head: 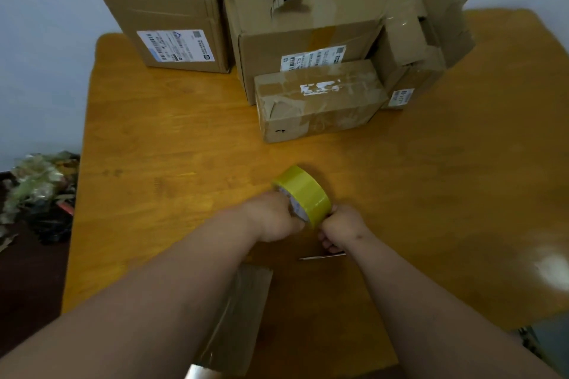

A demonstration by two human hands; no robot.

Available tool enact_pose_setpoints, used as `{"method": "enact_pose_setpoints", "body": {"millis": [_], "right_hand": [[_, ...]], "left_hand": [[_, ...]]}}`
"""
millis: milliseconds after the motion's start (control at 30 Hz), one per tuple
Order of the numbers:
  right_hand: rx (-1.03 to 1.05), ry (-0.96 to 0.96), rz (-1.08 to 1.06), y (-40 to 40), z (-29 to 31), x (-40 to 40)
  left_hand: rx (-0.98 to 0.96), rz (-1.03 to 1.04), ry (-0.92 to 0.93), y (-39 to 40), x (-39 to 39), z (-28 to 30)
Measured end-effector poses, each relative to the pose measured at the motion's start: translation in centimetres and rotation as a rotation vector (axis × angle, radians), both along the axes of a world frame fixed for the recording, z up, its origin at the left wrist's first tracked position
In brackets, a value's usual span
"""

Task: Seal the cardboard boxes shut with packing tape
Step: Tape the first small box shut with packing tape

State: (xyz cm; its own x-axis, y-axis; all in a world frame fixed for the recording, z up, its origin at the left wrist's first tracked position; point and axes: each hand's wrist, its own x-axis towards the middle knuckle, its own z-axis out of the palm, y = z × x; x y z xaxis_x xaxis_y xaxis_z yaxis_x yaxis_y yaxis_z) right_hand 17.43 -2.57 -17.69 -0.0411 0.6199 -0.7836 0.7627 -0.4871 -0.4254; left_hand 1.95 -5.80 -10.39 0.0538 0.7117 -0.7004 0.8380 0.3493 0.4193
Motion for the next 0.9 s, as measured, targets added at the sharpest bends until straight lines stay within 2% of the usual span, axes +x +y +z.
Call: {"method": "enact_pose_setpoints", "body": {"millis": [267,367,467,533,600,667,700,767,900], "right_hand": [[0.056,-0.093,-0.015,0.0,0.2,0.4],[0.010,-0.050,-0.086,-0.1,0.3,0.5],[-0.018,0.052,-0.272,0.4,0.8,0.8],[0.093,0.003,-0.304,1.0,1.9,1.8],[0.343,-0.100,-0.268,0.9,4.0,2.6],[0.610,-0.002,-0.271,-0.9,6.7,2.0],[0.701,0.075,-0.213,-2.3,8.1,1.1],[0.786,0.205,0.031,-5.6,9.9,-1.3],[0.712,0.329,0.623,-10.3,10.3,-4.9]], "left_hand": [[0.065,0.050,0.172,-3.0,-7.1,2.2],[0.134,0.180,0.132,-4.9,-8.7,2.4],[0.204,0.356,0.027,-7.0,-10.0,2.8],[0.234,0.450,-0.035,-8.5,-10.6,2.9],[0.252,0.536,-0.088,-10.2,-11.0,2.9],[0.273,0.639,-0.176,-11.8,-10.9,3.0],[0.278,0.692,-0.242,-12.5,-10.7,3.1],[0.285,0.737,-0.340,-13.8,-10.0,3.0],[0.325,0.705,-0.301,-16.6,-7.7,2.5]]}}
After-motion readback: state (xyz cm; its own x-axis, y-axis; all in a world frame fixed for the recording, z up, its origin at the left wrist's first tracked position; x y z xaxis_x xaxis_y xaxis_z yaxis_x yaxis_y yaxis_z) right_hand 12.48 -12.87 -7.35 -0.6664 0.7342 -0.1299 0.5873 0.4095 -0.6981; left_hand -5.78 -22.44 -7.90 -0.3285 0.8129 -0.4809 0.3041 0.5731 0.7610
